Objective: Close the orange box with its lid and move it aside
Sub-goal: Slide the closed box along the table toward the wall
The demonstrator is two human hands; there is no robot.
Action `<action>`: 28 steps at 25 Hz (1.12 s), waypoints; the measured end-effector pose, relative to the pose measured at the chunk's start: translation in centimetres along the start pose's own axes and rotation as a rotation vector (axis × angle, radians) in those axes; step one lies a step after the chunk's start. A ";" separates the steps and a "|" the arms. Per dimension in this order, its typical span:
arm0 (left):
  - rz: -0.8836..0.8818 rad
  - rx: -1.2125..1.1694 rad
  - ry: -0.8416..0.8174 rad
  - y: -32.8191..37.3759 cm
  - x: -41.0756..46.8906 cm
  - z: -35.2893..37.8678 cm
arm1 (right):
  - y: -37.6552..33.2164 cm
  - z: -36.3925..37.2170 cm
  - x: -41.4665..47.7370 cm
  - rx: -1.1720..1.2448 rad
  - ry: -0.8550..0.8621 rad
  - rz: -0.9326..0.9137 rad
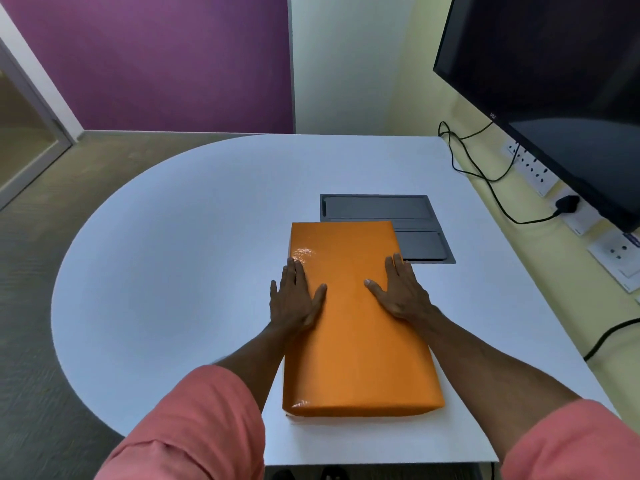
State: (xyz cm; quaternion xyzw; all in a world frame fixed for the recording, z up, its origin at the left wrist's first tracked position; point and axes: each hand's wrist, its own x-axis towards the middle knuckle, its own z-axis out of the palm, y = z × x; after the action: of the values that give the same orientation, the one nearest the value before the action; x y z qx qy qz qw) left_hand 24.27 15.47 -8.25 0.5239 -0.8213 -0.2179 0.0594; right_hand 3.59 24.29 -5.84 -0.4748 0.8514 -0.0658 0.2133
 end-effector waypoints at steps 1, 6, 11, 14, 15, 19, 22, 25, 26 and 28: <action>-0.001 0.010 0.008 -0.1 0.0 0.0 | 0.0 0.0 0.0 -0.005 -0.001 0.001; -0.028 -0.054 -0.040 -0.1 0.3 -0.3 | -0.1 -0.3 0.2 0.057 -0.035 -0.001; -0.103 -0.231 -0.094 -0.2 -0.6 -0.8 | 1.0 0.0 -1.8 0.258 0.001 0.068; -0.233 -0.350 -0.108 -0.2 -1.3 0.1 | 1.6 0.5 -2.9 0.369 -0.031 0.161; -0.257 -0.393 -0.106 -0.3 -1.4 0.4 | 1.7 0.6 -3.1 0.412 -0.042 0.164; -0.266 -0.427 -0.080 0.0 -1.7 0.3 | 1.4 0.3 -3.8 0.508 -0.032 0.167; -0.259 -0.419 -0.087 -0.2 -1.6 -0.1 | 0.9 0.2 -4.1 0.522 -0.005 0.165; -0.240 -0.448 -0.094 0.1 -1.2 -0.6 | 0.6 -0.8 -4.2 0.534 0.000 0.176; -0.229 -0.455 -0.096 0.4 -1.1 -0.8 | 0.6 -1.2 -4.3 0.531 0.010 0.180; -0.195 -0.472 -0.097 1.1 -0.6 -1.2 | 0.7 -2.1 -4.6 0.517 0.038 0.186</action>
State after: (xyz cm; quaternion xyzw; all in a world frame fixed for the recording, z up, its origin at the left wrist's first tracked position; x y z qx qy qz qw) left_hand 24.02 16.07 -6.59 0.5612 -0.6951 -0.4332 0.1193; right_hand 4.23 28.31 -2.80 -0.3231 0.8500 -0.2701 0.3163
